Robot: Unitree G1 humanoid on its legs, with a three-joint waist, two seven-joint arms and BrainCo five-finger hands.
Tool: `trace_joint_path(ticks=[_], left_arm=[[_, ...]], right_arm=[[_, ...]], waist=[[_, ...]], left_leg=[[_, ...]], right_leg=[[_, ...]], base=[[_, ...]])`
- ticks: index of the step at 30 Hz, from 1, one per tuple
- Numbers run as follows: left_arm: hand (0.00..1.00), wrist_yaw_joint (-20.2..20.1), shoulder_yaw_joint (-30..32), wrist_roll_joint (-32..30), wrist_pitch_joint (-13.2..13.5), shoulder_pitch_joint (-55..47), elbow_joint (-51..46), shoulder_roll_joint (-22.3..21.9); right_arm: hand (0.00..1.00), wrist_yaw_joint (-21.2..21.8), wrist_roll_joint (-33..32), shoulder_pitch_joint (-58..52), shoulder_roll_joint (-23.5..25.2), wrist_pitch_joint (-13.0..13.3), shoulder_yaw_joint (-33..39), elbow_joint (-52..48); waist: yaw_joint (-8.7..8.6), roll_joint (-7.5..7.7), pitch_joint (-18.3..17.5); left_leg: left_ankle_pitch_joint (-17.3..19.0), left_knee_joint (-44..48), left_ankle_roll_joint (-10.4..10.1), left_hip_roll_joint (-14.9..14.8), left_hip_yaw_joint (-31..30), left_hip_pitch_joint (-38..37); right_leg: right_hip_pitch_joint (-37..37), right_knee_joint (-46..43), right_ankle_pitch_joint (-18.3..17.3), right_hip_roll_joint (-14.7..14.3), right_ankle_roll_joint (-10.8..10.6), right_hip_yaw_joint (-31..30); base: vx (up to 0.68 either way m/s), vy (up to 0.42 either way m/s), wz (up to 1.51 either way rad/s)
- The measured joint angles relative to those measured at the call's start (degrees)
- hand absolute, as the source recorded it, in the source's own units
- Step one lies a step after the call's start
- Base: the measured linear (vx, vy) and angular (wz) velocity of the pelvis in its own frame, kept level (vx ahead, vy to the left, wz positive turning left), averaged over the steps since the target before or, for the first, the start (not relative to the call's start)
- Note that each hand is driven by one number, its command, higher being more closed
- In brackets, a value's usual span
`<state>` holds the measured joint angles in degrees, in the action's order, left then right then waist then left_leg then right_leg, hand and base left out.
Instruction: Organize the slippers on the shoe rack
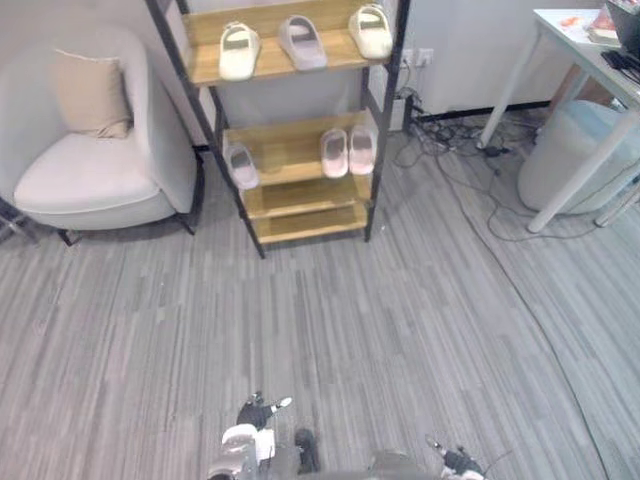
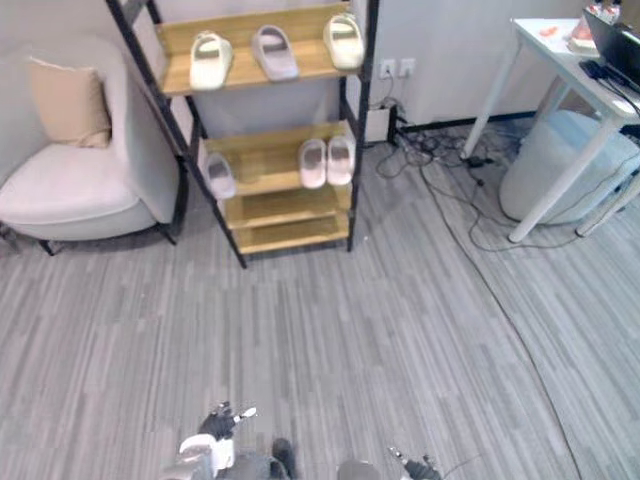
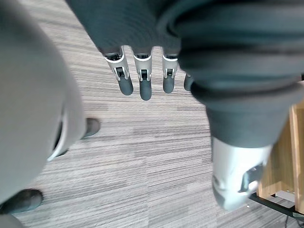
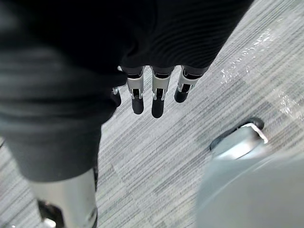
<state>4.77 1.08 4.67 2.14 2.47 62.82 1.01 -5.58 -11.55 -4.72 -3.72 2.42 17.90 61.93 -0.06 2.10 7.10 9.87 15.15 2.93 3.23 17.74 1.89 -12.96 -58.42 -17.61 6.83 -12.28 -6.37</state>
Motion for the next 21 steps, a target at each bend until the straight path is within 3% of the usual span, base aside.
trace_joint_path(ticks=[2, 3, 5, 6, 7, 8, 9, 10, 12, 13, 15, 16, 17, 18, 19, 21], left_arm=[[0.00, 0.0, -0.6, 0.1, -0.2, 0.2, 0.5, -0.1], [0.00, 0.1, -1.1, 0.3, -0.2, 0.4, 1.1, -0.1], [0.00, 0.1, -2.1, 1.0, -0.1, 2.0, 1.4, 0.2], [0.00, 0.0, -2.6, 1.2, -0.1, 2.8, 1.5, 0.3], [0.00, 0.0, -2.8, 1.2, -0.1, 3.0, 1.5, 0.3], [0.00, 0.0, -2.9, 1.2, -0.1, 2.9, 1.5, 0.5], [0.00, 0.0, -2.7, 1.1, 0.0, 2.8, 2.2, -0.2], [0.00, -0.3, -2.7, 1.1, 0.0, 2.6, 2.8, -0.8], [0.00, -0.4, -1.5, 1.1, 0.1, 3.5, 3.0, -0.8], [0.00, -0.4, 0.0, 1.1, 0.1, 3.4, 3.0, -1.2], [0.00, -0.4, 3.0, 1.1, 0.1, 2.9, 2.3, -2.2], [0.00, -0.4, 4.6, 1.2, 0.1, 2.4, 0.9, -2.6], [0.00, -0.5, 4.6, 1.2, 0.1, 1.3, -0.3, -3.0], [0.00, -0.4, 4.6, 1.2, 0.3, 1.0, -2.0, -3.1], [0.00, -0.4, 4.6, 1.3, 0.2, 1.0, -2.5, -3.1], [0.00, -0.4, 4.3, 1.5, 0.5, 0.9, -2.8, -3.3]], right_arm=[[0.00, 0.0, 0.4, 0.0, -1.0, 0.0, -0.3, -0.3], [0.00, 0.0, 0.4, 0.3, -1.3, 0.0, -0.3, -0.3], [0.00, 0.0, 0.4, 0.9, -1.4, 0.4, -0.1, -0.3], [0.00, 0.0, 0.4, 1.2, -1.4, 0.3, -0.1, -0.2], [0.00, 0.0, 0.3, 1.4, -1.4, 0.3, -0.1, -0.2], [0.00, 0.0, 0.3, 0.7, -1.3, 0.3, -0.1, 0.0], [0.00, 0.1, 0.3, 0.2, -1.9, 0.3, 0.1, 0.9], [0.00, -0.1, 0.3, 1.8, -3.1, 0.3, 0.2, 1.6], [0.00, 0.0, 0.3, 4.1, -3.1, 0.3, 2.3, 2.1], [0.00, 0.1, 0.3, 4.0, -3.1, 0.5, 2.3, 1.9], [0.00, 0.1, 0.3, 3.2, -2.8, 0.4, 1.1, 1.5], [0.00, 0.1, 0.2, 2.2, -3.0, 0.3, -1.0, 0.0], [0.00, 0.1, 0.2, 1.4, -2.7, 0.4, -2.8, -1.4], [0.00, 0.0, 0.2, 1.2, -2.5, 0.4, -3.0, -2.6], [0.00, 0.0, 0.2, 1.2, -2.3, 0.4, -2.9, -2.7], [0.00, 0.0, 0.1, 1.2, -1.8, 0.4, -2.7, -2.8]], waist=[[0.09, -1.76, 0.6], [-0.21, -2.40, 0.2], [-1.00, -3.41, 0.2], [-1.02, -3.44, 0.5], [-1.13, -3.40, 0.7], [-1.46, -2.13, 0.6], [-2.08, -3.33, 1.7], [-1.70, -5.27, 1.8], [-1.72, -4.74, 3.1], [-1.84, -4.82, 3.1], [-1.95, -4.02, 3.5], [-1.74, -3.78, 3.7], [-1.01, -3.65, 3.8], [-0.39, -3.63, 3.8], [-0.13, -3.58, 3.8], [0.40, -3.45, 3.7]], left_leg=[[0.0, -1.8, 0.0, -1.1, -0.1, -6.9], [0.0, -3.8, 0.0, -2.1, -0.8, -9.3], [0.0, -5.4, 0.0, -4.1, -2.3, -11.1], [0.0, -5.8, 0.0, -4.8, -3.3, -11.7], [0.0, -6.6, -0.1, -5.3, -4.3, -12.8], [0.3, -7.1, -1.4, -4.8, -5.2, -14.3], [1.4, -7.0, -4.6, -5.9, -7.4, -16.6], [0.9, -6.1, -5.6, -7.6, -8.0, -16.0], [0.5, -6.4, -6.7, -6.5, -9.4, -16.0], [-4.0, -5.5, -8.0, -6.9, -9.4, -15.4], [-5.7, 9.5, -10.4, -8.8, -9.2, -11.4], [-9.5, 21.8, -11.7, -10.9, -9.1, -6.1], [-8.4, 31.2, -11.0, -13.2, -8.2, -1.3], [-5.0, 37.1, -10.0, -14.9, -6.4, 3.2], [-2.8, 37.9, -8.9, -15.6, -4.5, 5.6], [0.8, 28.5, -7.7, -14.8, 0.6, 8.5]], right_leg=[[-2.7, -2.2, -1.6, 0.4, 6.0, 4.5], [-4.3, 1.8, -2.8, -0.2, 8.2, 6.9], [-8.4, 12.8, -2.4, -2.2, 10.1, 9.9], [-10.5, 20.3, 0.0, -3.4, 11.0, 10.0], [-11.2, 29.1, 5.2, -4.5, 11.0, 8.9], [-9.6, 39.7, 12.8, -4.9, 10.7, 7.4], [-7.1, 43.2, 21.9, -5.4, 14.0, 8.0], [-6.9, 42.2, 21.1, -6.6, 15.3, 8.0], [-6.9, 38.2, 17.1, -5.9, 16.3, 8.0], [-5.6, 36.5, 14.7, -5.8, 16.7, 8.9], [-1.1, 35.7, 10.1, -5.8, 16.2, 10.1], [1.0, 36.1, 8.2, -5.9, 16.0, 10.3], [2.6, 36.6, 7.1, -6.3, 16.8, 10.4], [4.2, 36.9, 6.3, -6.5, 17.5, 10.4], [5.5, 37.4, 5.9, -6.5, 17.5, 10.4], [9.1, 39.4, 4.8, -5.8, 16.9, 10.4]], base=[[0.50, -0.003, -0.26], [0.51, -0.037, 0.00], [0.52, -0.110, 0.35], [0.63, -0.229, 0.44], [0.55, -0.236, 0.51], [0.59, -0.255, 0.57], [0.55, -0.210, 0.33], [0.60, -0.243, 0.12], [0.39, -0.198, 0.03], [0.30, -0.208, 0.27], [0.27, -0.203, 0.42], [0.20, -0.160, 0.27], [0.23, -0.152, 0.05], [0.19, -0.091, -0.10], [0.20, -0.065, -0.11], [0.21, -0.016, -0.08]])
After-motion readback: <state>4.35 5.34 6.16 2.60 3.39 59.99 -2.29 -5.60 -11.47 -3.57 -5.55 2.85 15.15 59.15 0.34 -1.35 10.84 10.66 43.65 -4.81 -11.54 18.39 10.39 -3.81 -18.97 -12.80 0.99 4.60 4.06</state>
